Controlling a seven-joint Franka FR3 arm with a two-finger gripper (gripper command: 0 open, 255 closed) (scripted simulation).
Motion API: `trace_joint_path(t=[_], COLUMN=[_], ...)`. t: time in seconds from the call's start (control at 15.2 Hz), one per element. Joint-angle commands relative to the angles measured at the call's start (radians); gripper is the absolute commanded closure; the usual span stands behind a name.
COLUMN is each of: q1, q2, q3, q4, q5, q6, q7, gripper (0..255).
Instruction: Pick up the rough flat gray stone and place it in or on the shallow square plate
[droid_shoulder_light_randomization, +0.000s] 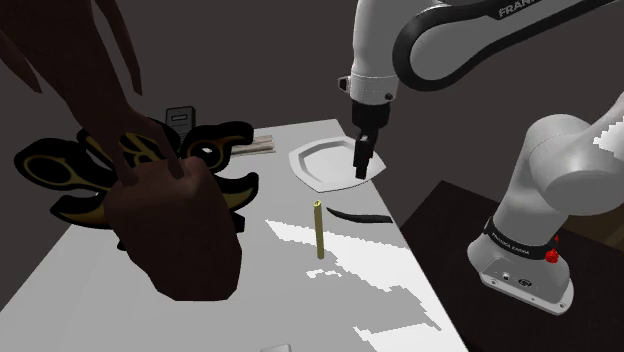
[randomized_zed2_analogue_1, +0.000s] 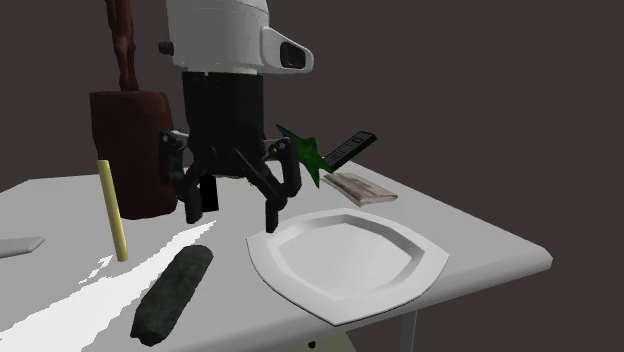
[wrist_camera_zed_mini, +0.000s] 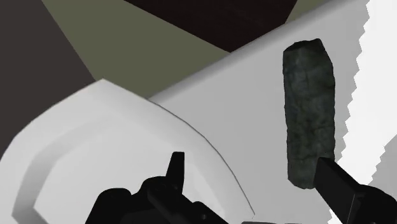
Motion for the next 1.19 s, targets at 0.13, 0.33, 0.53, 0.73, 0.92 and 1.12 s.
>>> trace_joint_path(t=[0.13, 0.33, 0.53, 0.73, 0.92, 1.12], q1=[0.056, 0.075, 0.076, 0.077, 0.077, 0.077], q2=[0.089, 0.132, 0.157, 0.186, 0.192, 0.192], q3=[0.058, 0.083, 0.09, 0.098, 0.1, 0.1], q4=[-0.002, -0.006, -0.028, -0.049, -0.053, -0.053], q5=[0.044, 0.059, 0.063, 0.066, 0.066, 0.066], q6=[0.089, 0.134, 0.183, 0.232, 0.242, 0.242], q7=[0.012, 0.017, 0.017, 0.018, 0.018, 0.018], gripper=[0, 0, 0, 0, 0, 0])
